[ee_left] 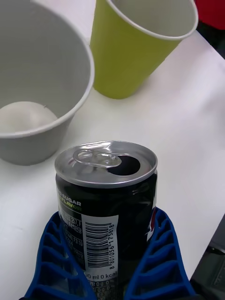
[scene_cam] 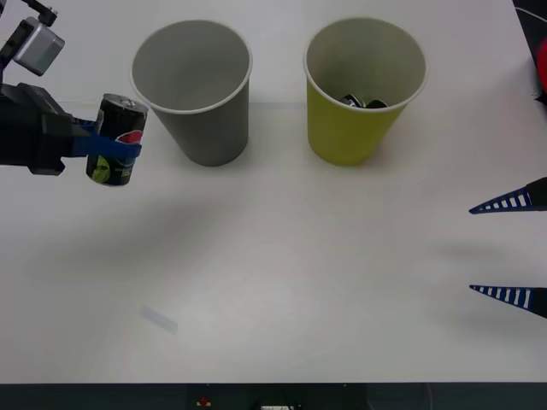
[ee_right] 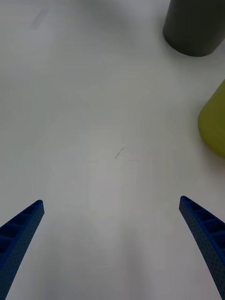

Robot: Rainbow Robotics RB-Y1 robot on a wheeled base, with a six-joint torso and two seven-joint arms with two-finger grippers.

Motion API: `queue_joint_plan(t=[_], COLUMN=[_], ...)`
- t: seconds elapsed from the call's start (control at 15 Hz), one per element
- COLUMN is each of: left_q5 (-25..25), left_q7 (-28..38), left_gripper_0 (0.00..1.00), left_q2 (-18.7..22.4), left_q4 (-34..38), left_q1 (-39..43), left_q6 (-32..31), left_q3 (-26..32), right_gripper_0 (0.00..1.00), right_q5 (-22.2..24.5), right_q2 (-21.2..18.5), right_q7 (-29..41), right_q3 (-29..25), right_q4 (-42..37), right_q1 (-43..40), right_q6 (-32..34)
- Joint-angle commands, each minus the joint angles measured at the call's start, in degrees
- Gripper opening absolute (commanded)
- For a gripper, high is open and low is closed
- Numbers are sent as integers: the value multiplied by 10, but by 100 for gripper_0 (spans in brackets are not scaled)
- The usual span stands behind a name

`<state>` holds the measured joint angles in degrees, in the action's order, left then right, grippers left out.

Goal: Put the can into the green bin and the plastic bottle into the gray bin

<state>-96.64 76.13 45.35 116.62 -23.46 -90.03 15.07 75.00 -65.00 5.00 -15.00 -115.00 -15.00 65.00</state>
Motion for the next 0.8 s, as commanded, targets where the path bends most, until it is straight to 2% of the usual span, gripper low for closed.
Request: queue_joint_plan(t=[0.07, 0.27, 0.6, 0.8], left_q5=[18, 16, -64, -103], left_q7=[-1, -1, -1, -2], left_gripper_0=[0, 0, 0, 0], left_q2=[-13, -41, -99, -148], left_q4=[-55, -117, -202, -265], left_q1=[-76, -166, -313, -384], left_q6=[0, 0, 0, 0], left_q3=[-59, -121, -223, -254], right_gripper_0=[100, 100, 100, 100], right_q5=[0, 0, 0, 0], right_q2=[0, 0, 0, 0], right_q7=[0, 0, 0, 0], right_q3=[0, 0, 0, 0], right_q4=[0, 0, 0, 0], right_q1=[0, 0, 0, 0], right_q6=[0, 0, 0, 0])
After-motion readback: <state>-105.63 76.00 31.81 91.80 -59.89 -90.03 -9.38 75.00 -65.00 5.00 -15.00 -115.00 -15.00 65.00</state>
